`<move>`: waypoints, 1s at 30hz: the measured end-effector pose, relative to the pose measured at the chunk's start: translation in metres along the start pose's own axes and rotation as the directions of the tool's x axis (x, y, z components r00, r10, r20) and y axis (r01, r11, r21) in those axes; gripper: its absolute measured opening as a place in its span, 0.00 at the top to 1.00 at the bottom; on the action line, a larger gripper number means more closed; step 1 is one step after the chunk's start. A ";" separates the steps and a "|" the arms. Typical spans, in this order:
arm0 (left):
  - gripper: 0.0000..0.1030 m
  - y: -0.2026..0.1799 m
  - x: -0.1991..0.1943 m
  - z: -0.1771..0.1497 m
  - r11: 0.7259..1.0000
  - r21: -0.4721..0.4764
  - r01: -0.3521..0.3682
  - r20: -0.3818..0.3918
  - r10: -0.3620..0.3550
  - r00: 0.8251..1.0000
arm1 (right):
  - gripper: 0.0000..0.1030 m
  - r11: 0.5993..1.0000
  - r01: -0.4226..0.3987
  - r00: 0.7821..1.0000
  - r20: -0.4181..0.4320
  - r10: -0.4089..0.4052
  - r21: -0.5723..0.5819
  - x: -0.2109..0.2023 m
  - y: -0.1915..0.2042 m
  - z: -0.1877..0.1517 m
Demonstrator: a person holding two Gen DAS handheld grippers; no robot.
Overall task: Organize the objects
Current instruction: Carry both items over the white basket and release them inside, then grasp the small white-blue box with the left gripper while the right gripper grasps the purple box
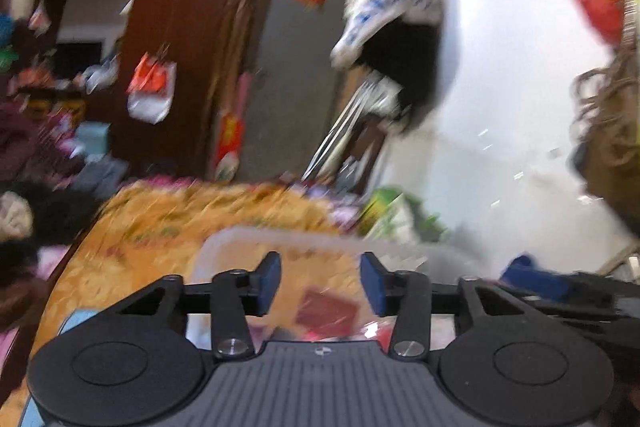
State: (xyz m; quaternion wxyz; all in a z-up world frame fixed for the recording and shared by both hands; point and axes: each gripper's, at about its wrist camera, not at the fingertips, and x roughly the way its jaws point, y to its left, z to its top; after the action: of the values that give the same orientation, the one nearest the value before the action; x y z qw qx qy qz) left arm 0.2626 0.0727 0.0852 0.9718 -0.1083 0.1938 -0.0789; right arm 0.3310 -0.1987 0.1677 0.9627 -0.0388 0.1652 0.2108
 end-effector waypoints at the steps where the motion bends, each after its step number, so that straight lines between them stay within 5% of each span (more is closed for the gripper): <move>1: 0.50 0.006 0.000 -0.002 1.000 -0.010 -0.008 -0.009 0.008 1.000 | 0.32 1.000 -0.018 1.000 -0.004 0.018 0.019 -0.002 -0.002 -0.002; 3: 0.44 0.017 -0.011 -0.006 1.000 -0.023 -0.006 0.016 0.006 1.000 | 0.08 0.999 -0.041 0.999 -0.002 0.041 0.022 -0.011 -0.006 -0.008; 6: 0.15 0.029 -0.046 -0.021 1.000 -0.014 0.025 0.106 -0.024 0.994 | 0.05 0.999 -0.026 1.000 -0.001 0.026 0.024 -0.023 -0.013 -0.016; 12: 0.13 0.046 -0.123 -0.096 0.999 0.026 0.038 0.192 -0.042 0.980 | 0.00 0.972 -0.183 0.981 0.095 0.170 0.145 -0.080 -0.029 -0.068; 16: 0.11 0.062 -0.138 -0.124 0.998 -0.038 -0.046 0.241 0.054 0.969 | 0.00 0.956 -0.240 0.971 0.045 0.236 0.169 -0.087 -0.022 -0.110; 19: 0.11 0.061 -0.126 -0.117 0.999 -0.034 -0.018 0.183 0.024 0.983 | 0.00 0.954 -0.257 0.964 -0.030 0.264 0.155 -0.068 -0.011 -0.116; 23: 0.12 0.040 -0.093 -0.118 0.996 0.094 0.004 0.029 -0.007 1.000 | 0.00 0.964 -0.241 0.960 -0.116 0.254 0.116 -0.045 0.010 -0.115; 30: 0.12 0.027 -0.062 -0.126 0.988 0.144 0.048 -0.117 -0.032 0.993 | 0.16 0.968 -0.227 0.950 -0.194 0.243 0.104 -0.023 0.018 -0.119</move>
State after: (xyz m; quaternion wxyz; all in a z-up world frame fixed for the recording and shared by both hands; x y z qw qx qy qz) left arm 0.1592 0.0879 -0.0125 0.9627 -0.0358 0.2407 -0.1185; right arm 0.2680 -0.2082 0.0631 0.9093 -0.0017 0.2755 0.3119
